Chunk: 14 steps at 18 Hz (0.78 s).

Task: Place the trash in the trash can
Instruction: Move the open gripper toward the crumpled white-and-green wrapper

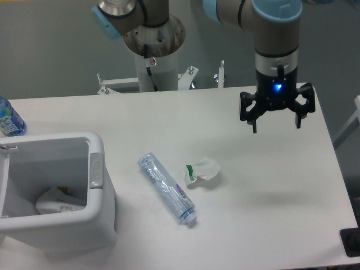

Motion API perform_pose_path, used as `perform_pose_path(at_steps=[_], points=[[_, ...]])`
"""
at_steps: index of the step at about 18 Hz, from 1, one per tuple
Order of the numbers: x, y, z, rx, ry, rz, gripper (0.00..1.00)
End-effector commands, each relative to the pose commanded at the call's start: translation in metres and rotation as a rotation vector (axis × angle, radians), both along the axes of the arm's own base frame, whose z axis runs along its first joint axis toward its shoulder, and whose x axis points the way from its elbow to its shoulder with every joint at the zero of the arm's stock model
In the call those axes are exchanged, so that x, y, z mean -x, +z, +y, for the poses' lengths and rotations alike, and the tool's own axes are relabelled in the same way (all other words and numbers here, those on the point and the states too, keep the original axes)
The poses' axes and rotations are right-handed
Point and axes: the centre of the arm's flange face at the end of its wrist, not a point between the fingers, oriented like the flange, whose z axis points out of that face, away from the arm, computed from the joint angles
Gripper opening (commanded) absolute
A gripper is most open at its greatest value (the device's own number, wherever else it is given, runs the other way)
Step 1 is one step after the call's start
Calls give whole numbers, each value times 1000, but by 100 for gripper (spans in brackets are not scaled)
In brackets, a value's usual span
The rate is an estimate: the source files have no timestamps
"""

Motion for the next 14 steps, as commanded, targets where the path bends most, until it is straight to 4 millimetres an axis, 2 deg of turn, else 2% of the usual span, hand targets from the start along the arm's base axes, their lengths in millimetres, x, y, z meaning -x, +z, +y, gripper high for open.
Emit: perform_pose_path(at_steps=[3,8,10,14], points=[[-5,-25,0,37,-66,-32,100],[-22,-77,-6,134,-383,-111,100],[-26,-93,-8,148,-442,-135,100],[-29,-135,16,158,-483,-190,100]])
